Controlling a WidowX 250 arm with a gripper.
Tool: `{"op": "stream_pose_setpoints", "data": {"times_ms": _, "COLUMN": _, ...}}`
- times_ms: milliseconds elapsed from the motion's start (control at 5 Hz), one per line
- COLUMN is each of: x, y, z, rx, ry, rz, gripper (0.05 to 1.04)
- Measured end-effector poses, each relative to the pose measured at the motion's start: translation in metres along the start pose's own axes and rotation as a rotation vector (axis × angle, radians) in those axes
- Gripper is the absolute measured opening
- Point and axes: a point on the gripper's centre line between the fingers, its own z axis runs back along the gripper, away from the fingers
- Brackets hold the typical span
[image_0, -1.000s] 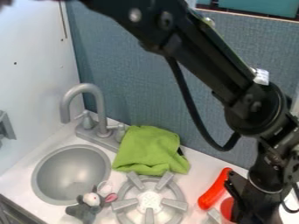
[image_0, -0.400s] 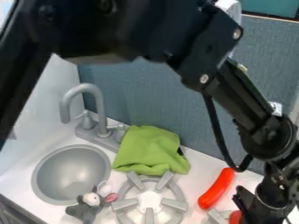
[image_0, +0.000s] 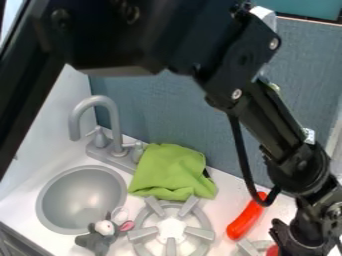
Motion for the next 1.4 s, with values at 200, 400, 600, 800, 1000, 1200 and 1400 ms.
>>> {"op": "stream_pose_setpoints", "data": {"times_ms": 200, "x": 0.000, "y": -0.004, "z": 0.001, "rx": -0.035, "ry": 0.062, "rz": 0.014, "gripper": 0.128}}
{"op": "stream_pose_setpoints", "data": {"times_ms": 400, "x": 0.007, "y": 0.000, "z": 0.007, "rx": -0.013, "ry": 0.081, "rz": 0.045, "gripper": 0.328}}
{"op": "stream_pose_setpoints", "data": {"times_ms": 600, "x": 0.013, "y": 0.004, "z": 0.014, "rx": 0.008, "ry": 0.086, "rz": 0.104, "gripper": 0.617}}
{"op": "stream_pose_setpoints", "data": {"times_ms": 800, "x": 0.014, "y": 0.010, "z": 0.020, "rx": 0.046, "ry": 0.073, "rz": 0.153, "gripper": 0.908}}
{"op": "stream_pose_setpoints", "data": {"times_ms": 1000, "x": 0.006, "y": 0.018, "z": 0.066, "rx": 0.079, "ry": -0.018, "rz": 0.208, "gripper": 1.009}}
{"op": "stream_pose_setpoints", "data": {"times_ms": 1200, "x": -0.021, "y": 0.043, "z": 0.093, "rx": 0.073, "ry": -0.014, "rz": 0.378, "gripper": 1.004}}
{"op": "stream_pose_setpoints", "data": {"times_ms": 1400, "x": -0.039, "y": 0.074, "z": 0.094, "rx": 0.058, "ry": 0.051, "rz": 0.497, "gripper": 1.003}}
